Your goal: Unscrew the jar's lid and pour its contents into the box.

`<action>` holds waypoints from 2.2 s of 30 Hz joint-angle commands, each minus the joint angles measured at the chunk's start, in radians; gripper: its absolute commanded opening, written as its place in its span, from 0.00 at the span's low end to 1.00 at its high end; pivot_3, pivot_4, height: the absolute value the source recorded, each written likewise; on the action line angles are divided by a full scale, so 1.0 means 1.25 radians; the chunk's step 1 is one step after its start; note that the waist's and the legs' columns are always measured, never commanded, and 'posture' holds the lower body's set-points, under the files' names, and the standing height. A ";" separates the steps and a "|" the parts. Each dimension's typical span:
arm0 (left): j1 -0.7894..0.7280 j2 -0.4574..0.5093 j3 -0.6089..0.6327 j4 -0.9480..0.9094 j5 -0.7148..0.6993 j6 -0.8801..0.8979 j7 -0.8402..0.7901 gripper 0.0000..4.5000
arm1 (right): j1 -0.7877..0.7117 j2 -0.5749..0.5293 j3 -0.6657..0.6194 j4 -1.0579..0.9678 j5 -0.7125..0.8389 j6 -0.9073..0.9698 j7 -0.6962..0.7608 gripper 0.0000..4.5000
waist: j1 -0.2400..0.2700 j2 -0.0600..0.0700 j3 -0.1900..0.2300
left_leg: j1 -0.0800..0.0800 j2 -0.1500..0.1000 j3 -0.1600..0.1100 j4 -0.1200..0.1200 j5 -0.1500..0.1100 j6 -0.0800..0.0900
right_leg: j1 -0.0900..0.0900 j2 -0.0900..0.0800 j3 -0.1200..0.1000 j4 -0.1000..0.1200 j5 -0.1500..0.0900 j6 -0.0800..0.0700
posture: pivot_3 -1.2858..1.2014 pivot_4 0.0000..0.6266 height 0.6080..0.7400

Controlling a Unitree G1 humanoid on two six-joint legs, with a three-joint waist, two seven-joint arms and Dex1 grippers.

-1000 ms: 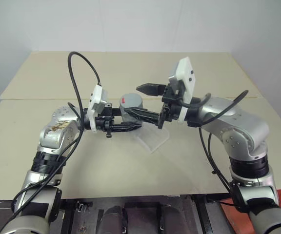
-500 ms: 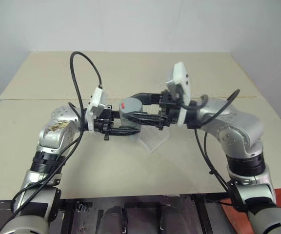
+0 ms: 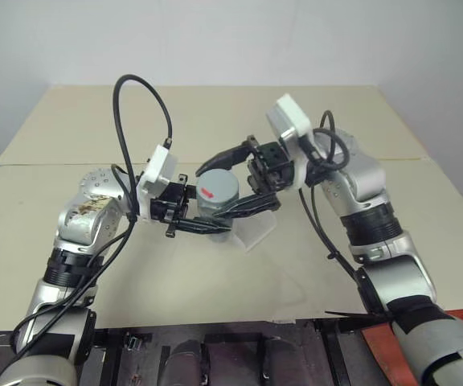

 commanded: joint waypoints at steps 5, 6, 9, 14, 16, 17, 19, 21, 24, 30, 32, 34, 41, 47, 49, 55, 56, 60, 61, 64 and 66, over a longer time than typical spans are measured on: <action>0.005 0.013 0.038 0.059 0.016 -0.023 0.038 0.46 | 0.150 -0.095 -0.134 -0.257 0.042 0.105 -0.191 0.99 | 0.009 0.000 0.000 | -0.001 0.000 0.001 0.001 0.000 0.000 | -0.001 -0.001 0.000 0.000 0.000 0.000 | 0.52 0.24 1.00; 0.005 0.012 0.040 0.070 0.022 -0.029 0.045 0.46 | 0.169 -0.103 -0.144 -0.293 0.044 0.122 -0.223 0.99 | 0.009 0.000 0.000 | -0.001 0.000 0.000 0.001 0.000 0.000 | -0.001 -0.001 0.000 0.000 0.000 0.000 | 0.52 0.24 1.00; -0.005 0.005 0.037 0.109 0.043 -0.050 0.059 0.46 | 0.206 -0.109 -0.166 -0.407 0.072 0.200 -0.330 0.99 | 0.006 0.000 0.000 | -0.001 0.000 0.000 0.001 0.000 0.000 | -0.001 0.000 0.000 0.001 0.000 0.000 | 0.52 0.24 1.00; -0.022 -0.015 0.023 0.144 0.064 -0.077 0.063 0.46 | 0.185 -0.063 -0.133 -0.522 0.091 0.322 -0.508 0.99 | -0.002 0.000 0.000 | -0.001 0.000 0.000 0.001 0.000 0.001 | -0.001 0.000 0.000 0.002 0.000 0.000 | 0.52 0.24 1.00; -0.027 -0.024 0.019 0.148 0.066 -0.079 0.062 0.46 | 0.162 -0.031 -0.097 -0.521 0.059 0.346 -0.572 0.99 | -0.005 0.000 0.000 | -0.001 0.000 0.000 0.001 -0.001 0.001 | -0.001 0.000 0.001 0.002 0.000 0.000 | 0.52 0.24 1.00; -0.029 -0.026 0.019 0.148 0.067 -0.079 0.059 0.46 | 0.152 -0.016 -0.074 -0.509 0.034 0.344 -0.596 0.99 | -0.005 0.000 0.000 | -0.001 0.000 0.000 0.001 -0.001 0.001 | -0.001 0.000 0.001 0.002 0.000 0.000 | 0.52 0.24 1.00; -0.031 -0.029 0.019 0.147 0.066 -0.078 0.056 0.46 | 0.141 0.005 -0.043 -0.482 -0.003 0.330 -0.622 0.99 | -0.005 0.000 0.000 | -0.001 0.000 0.000 0.001 -0.001 0.002 | -0.001 0.000 0.000 0.002 0.000 0.000 | 0.52 0.24 1.00; -0.031 -0.030 0.019 0.145 0.066 -0.077 0.055 0.46 | 0.137 0.018 -0.029 -0.461 -0.025 0.315 -0.634 0.99 | -0.005 0.000 0.000 | -0.001 0.000 0.000 0.001 -0.001 0.002 | -0.001 0.000 0.001 0.002 0.000 0.000 | 0.52 0.24 1.00; -0.027 -0.028 0.021 0.133 0.062 -0.072 0.058 0.46 | 0.133 0.031 -0.008 -0.431 -0.057 0.300 -0.644 0.99 | -0.002 0.000 0.000 | -0.001 0.000 0.001 0.002 -0.001 0.002 | -0.001 0.000 0.000 0.001 0.000 0.000 | 0.52 0.24 1.00; -0.021 -0.018 0.026 0.122 0.058 -0.068 0.057 0.46 | 0.129 0.025 -0.035 -0.398 -0.072 0.294 -0.640 0.99 | -0.005 0.000 0.000 | -0.001 0.000 0.000 0.002 -0.001 0.002 | -0.001 0.000 0.000 0.001 0.000 0.000 | 0.52 0.24 1.00; -0.021 -0.014 0.027 0.122 0.057 -0.068 0.055 0.46 | 0.130 0.015 -0.057 -0.390 -0.066 0.294 -0.635 0.99 | -0.005 0.000 0.000 | -0.001 0.000 0.000 0.002 -0.001 0.002 | -0.001 0.000 0.000 0.001 0.000 0.000 | 0.52 0.24 1.00; -0.019 -0.009 0.029 0.120 0.056 -0.066 0.052 0.46 | 0.132 0.001 -0.089 -0.390 -0.047 0.298 -0.626 0.99 | -0.005 0.000 0.000 | -0.001 0.000 0.000 0.002 -0.001 0.002 | -0.001 0.000 0.000 0.001 0.000 0.000 | 0.52 0.24 1.00; -0.039 0.003 0.031 0.140 0.057 -0.073 0.044 0.46 | 0.133 -0.088 -0.129 -0.328 -0.046 0.259 -0.577 0.99 | -0.005 0.000 0.000 | -0.001 0.000 0.000 0.002 -0.003 0.005 | -0.001 0.000 0.000 0.001 0.000 0.000 | 0.52 0.24 1.00; -0.038 0.010 0.032 0.130 0.053 -0.064 0.039 0.46 | 0.135 -0.122 -0.145 -0.316 -0.025 0.243 -0.558 0.99 | -0.005 0.000 0.000 | -0.001 0.000 0.000 0.002 -0.003 0.005 | -0.001 0.000 0.000 0.001 0.000 0.000 | 0.52 0.24 1.00; -0.035 0.011 0.034 0.128 0.053 -0.061 0.040 0.46 | 0.141 -0.131 -0.153 -0.328 -0.012 0.243 -0.547 0.99 | -0.003 0.000 0.000 | -0.001 0.000 0.001 0.002 -0.003 0.005 | -0.001 0.000 0.001 0.001 0.000 0.000 | 0.52 0.24 1.00; -0.035 -0.002 0.043 0.135 0.055 -0.056 0.053 0.46 | 0.173 -0.163 -0.167 -0.384 0.015 0.250 -0.492 0.99 | -0.005 0.000 0.000 | -0.001 0.000 0.001 0.002 -0.003 0.005 | -0.001 0.000 0.000 0.001 0.000 0.000 | 0.52 0.24 1.00; -0.036 -0.006 0.043 0.138 0.055 -0.056 0.058 0.46 | 0.177 -0.167 -0.168 -0.399 0.020 0.254 -0.486 0.99 | -0.005 0.000 0.000 | -0.001 0.000 0.001 0.002 -0.003 0.006 | -0.001 0.000 0.001 0.001 0.000 0.000 | 0.52 0.24 1.00; -0.041 -0.028 0.042 0.145 0.055 -0.057 0.073 0.46 | 0.178 -0.149 -0.163 -0.483 0.081 0.291 -0.485 0.99 | -0.005 0.000 0.000 | -0.001 0.000 0.000 0.002 -0.003 0.006 | -0.001 0.000 0.001 0.001 0.000 0.000 | 0.52 0.24 1.00; -0.042 -0.034 0.041 0.145 0.056 -0.057 0.077 0.46 | 0.172 -0.140 -0.157 -0.496 0.090 0.298 -0.496 0.99 | -0.005 0.000 0.000 | -0.001 0.000 0.000 0.002 -0.003 0.006 | -0.001 0.000 0.001 0.001 0.000 0.000 | 0.52 0.24 1.00; -0.046 -0.049 0.040 0.145 0.055 -0.058 0.083 0.46 | 0.144 -0.096 -0.123 -0.495 0.082 0.312 -0.536 0.99 | -0.006 0.000 0.000 | -0.001 0.000 0.000 0.002 -0.003 0.006 | -0.001 0.000 0.001 0.001 0.000 0.000 | 0.52 0.24 1.00; -0.052 -0.056 0.039 0.147 0.055 -0.057 0.086 0.46 | 0.124 -0.068 -0.093 -0.474 0.054 0.309 -0.561 0.99 | -0.006 0.000 0.000 | -0.001 0.000 0.000 0.002 -0.003 0.006 | -0.001 0.000 0.001 0.002 0.000 0.000 | 0.52 0.24 1.00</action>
